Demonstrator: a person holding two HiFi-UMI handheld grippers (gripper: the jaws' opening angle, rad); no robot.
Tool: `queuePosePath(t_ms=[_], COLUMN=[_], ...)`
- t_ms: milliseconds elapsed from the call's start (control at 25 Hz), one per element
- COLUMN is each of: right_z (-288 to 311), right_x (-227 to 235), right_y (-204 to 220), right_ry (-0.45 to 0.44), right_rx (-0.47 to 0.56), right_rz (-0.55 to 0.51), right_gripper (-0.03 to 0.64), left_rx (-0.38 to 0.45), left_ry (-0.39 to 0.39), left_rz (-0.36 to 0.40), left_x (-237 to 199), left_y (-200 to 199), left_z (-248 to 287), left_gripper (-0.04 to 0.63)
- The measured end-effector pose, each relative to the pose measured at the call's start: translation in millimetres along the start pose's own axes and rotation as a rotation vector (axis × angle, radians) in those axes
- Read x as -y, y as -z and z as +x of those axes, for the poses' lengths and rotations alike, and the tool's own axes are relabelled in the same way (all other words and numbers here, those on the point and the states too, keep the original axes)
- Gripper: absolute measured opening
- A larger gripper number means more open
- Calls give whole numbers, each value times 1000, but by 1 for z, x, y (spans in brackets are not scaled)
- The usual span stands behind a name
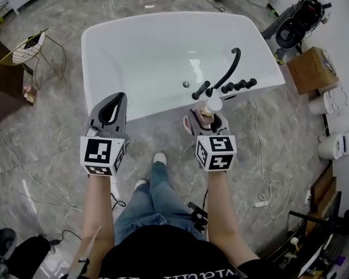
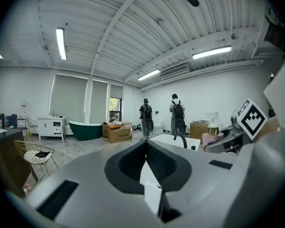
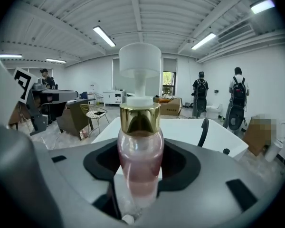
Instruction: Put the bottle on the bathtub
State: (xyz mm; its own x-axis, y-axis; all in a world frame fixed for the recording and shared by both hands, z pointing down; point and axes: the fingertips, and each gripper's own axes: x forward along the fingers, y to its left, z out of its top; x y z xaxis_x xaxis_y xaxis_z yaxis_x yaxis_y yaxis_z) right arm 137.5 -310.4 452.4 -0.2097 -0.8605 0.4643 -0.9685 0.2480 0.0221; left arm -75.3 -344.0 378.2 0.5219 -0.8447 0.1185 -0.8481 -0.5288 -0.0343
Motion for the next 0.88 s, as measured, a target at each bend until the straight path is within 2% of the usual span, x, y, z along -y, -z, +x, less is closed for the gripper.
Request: queuePosePath(t_ms=[240, 560, 880], right_z=[68, 138, 189], right_x=[24, 55, 81], right_y=[22, 61, 85], right_ry=[-38, -60, -60], right_rx=[-75, -177, -240], right_rz=[17, 27, 51], right_gripper=[227, 227, 227], left_rx=[-52, -108, -184], left_ry=[-29, -3, -12], left_rz=[-9, -6, -11], left_x=[-9, -5, -3], left_y=[21, 42, 67], left_z=[43, 95, 120], left_gripper=[12, 12, 12])
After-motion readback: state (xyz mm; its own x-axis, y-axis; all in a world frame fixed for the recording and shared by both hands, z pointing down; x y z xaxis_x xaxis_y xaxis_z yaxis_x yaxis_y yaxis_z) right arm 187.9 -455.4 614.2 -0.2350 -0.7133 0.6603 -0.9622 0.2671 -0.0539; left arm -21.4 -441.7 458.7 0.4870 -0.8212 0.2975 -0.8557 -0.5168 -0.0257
